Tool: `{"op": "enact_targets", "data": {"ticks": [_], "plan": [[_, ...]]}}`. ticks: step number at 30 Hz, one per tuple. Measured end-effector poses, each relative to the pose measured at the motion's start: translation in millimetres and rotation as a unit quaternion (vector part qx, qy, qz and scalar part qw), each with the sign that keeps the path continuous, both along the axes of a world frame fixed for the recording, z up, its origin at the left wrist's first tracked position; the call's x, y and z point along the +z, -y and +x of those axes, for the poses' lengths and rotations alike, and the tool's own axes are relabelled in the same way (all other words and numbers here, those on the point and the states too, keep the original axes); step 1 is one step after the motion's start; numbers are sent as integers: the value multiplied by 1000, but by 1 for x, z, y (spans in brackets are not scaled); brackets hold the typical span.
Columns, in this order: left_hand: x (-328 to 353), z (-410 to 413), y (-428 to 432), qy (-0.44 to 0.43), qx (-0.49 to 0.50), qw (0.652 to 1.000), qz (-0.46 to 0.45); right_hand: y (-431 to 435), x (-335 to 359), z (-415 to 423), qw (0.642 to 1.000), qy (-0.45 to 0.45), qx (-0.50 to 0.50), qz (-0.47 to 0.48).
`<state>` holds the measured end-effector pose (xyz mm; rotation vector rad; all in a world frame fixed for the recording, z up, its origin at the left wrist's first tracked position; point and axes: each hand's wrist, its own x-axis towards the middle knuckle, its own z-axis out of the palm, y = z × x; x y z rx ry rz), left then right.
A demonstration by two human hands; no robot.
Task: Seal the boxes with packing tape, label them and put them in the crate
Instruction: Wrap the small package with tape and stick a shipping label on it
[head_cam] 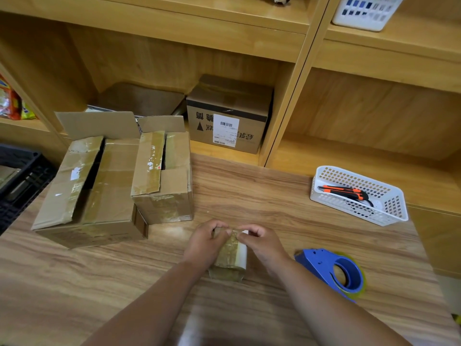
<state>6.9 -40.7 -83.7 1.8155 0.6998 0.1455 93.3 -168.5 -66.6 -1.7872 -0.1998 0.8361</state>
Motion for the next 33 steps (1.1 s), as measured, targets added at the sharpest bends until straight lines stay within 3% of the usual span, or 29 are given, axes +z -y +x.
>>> {"op": "enact_targets", "data": {"ticks": [8, 16, 20, 24, 26, 30, 33], "plan": [[1, 2, 0, -28, 1, 999, 45, -14, -11, -6, 992, 110, -39, -57], [9, -7, 10, -14, 18, 988, 150, -3, 0, -19, 990, 115, -76, -32], [15, -13, 8, 1, 63, 989, 132, 1, 8, -24, 984, 137, -105, 35], [8, -16, 15, -5, 74, 997, 28, 2, -1, -34, 934, 350, -66, -8], [0, -18, 18, 0, 59, 998, -16, 6, -7, -39, 917, 397, -25, -30], [-19, -30, 18, -11, 15, 1000, -16, 14, -16, -45, 919, 378, 99, -55], [-24, -40, 23, -20, 24, 999, 5, 22, -18, -42, 919, 380, 50, -90]]}}
